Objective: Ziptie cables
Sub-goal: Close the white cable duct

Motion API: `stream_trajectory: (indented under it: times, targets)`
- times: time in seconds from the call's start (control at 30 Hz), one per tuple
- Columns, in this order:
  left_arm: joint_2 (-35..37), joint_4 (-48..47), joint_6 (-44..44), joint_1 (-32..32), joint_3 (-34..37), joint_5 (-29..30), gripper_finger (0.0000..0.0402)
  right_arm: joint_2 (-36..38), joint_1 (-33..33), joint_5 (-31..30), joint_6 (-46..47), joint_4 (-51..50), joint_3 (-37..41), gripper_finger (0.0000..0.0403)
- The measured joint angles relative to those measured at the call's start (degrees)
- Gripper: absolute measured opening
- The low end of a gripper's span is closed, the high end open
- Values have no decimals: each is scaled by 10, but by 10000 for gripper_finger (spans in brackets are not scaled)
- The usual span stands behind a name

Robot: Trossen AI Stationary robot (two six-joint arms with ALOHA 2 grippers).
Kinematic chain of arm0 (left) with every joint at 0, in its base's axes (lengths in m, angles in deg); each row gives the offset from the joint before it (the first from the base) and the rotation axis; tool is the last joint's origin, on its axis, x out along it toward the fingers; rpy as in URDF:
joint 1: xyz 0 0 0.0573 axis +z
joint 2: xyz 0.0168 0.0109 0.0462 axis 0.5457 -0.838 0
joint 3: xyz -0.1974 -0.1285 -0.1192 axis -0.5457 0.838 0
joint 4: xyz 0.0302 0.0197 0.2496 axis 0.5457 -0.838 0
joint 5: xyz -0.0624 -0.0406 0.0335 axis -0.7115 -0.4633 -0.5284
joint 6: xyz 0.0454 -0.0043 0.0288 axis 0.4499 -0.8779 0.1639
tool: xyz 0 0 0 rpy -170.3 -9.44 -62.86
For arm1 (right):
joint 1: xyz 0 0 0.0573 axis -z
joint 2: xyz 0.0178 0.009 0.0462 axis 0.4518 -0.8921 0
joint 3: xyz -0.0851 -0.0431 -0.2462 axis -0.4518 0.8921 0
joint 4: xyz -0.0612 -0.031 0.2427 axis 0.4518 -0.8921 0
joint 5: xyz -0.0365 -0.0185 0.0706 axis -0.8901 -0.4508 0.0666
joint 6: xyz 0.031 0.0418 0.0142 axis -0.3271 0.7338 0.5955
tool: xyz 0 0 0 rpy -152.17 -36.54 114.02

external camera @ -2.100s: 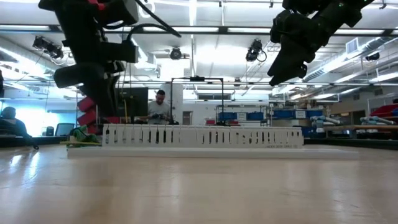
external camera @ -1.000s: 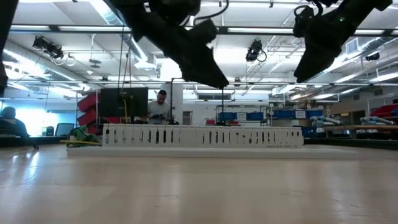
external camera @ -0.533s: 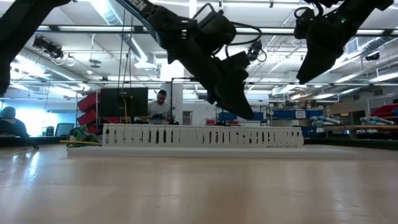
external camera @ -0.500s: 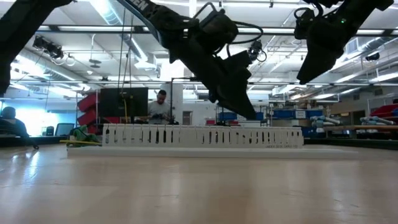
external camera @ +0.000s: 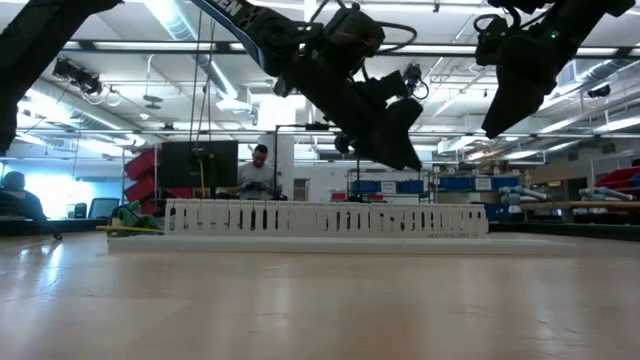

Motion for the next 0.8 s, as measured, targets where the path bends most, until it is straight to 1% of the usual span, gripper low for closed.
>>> stream_trajectory:
  times: [0.07,0.13,0.2,0.47,0.7,0.8]
  targets:
    - [0,19,-29,-1,0,-11,211,0,0,0,-2,0,0,270]
    - [0,41,-31,-1,0,-32,211,0,0,-1,-2,0,0,270]
    - [0,53,-31,-2,0,-42,211,0,0,-1,-2,-1,0,270]
    - [0,54,-32,3,0,-27,211,0,0,-2,-18,-2,0,270]
    - [0,55,-33,-1,0,-26,211,0,0,1,-37,-2,0,270]
    - [0,72,-34,-2,0,-26,211,0,0,2,-47,-2,0,270]
